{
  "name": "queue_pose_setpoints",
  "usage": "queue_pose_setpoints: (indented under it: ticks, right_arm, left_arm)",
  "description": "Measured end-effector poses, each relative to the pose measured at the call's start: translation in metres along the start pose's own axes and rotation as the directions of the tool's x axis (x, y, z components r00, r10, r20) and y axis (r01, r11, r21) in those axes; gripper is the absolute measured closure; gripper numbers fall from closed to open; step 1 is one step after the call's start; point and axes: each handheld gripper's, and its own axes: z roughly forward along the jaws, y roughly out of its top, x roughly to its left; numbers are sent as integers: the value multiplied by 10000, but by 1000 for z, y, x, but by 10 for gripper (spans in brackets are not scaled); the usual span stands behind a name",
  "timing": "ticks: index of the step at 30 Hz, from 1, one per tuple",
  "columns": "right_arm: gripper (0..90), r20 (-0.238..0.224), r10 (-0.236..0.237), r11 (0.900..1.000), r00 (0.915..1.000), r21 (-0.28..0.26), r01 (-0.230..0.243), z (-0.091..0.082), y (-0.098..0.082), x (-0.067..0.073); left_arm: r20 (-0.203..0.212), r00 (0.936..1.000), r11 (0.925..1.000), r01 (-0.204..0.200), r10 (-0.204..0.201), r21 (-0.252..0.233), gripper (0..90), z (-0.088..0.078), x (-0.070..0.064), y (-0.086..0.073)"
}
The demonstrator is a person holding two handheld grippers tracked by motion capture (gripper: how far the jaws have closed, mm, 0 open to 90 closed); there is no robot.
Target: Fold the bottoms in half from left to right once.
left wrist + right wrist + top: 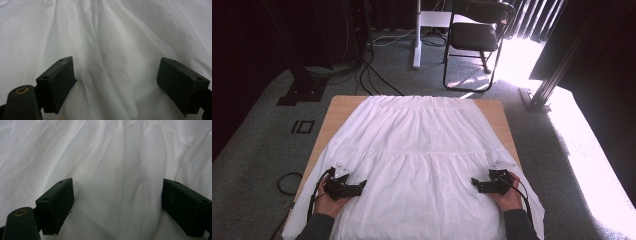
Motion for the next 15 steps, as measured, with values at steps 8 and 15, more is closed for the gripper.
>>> queue_pose_setpoints:
  ticks: [8,15]
  right_arm:
    - [123,4,-1,10000,10000,12,1,0,0,0]
    - [123,13,-9,10000,10000,4,9,0,0,0]
  left_arm:
    - [-3,10000,9999,-41,41,-114,221,-2,0,-1]
    - [346,9994,9998,-19,25,-185,408,-10,3,-1]
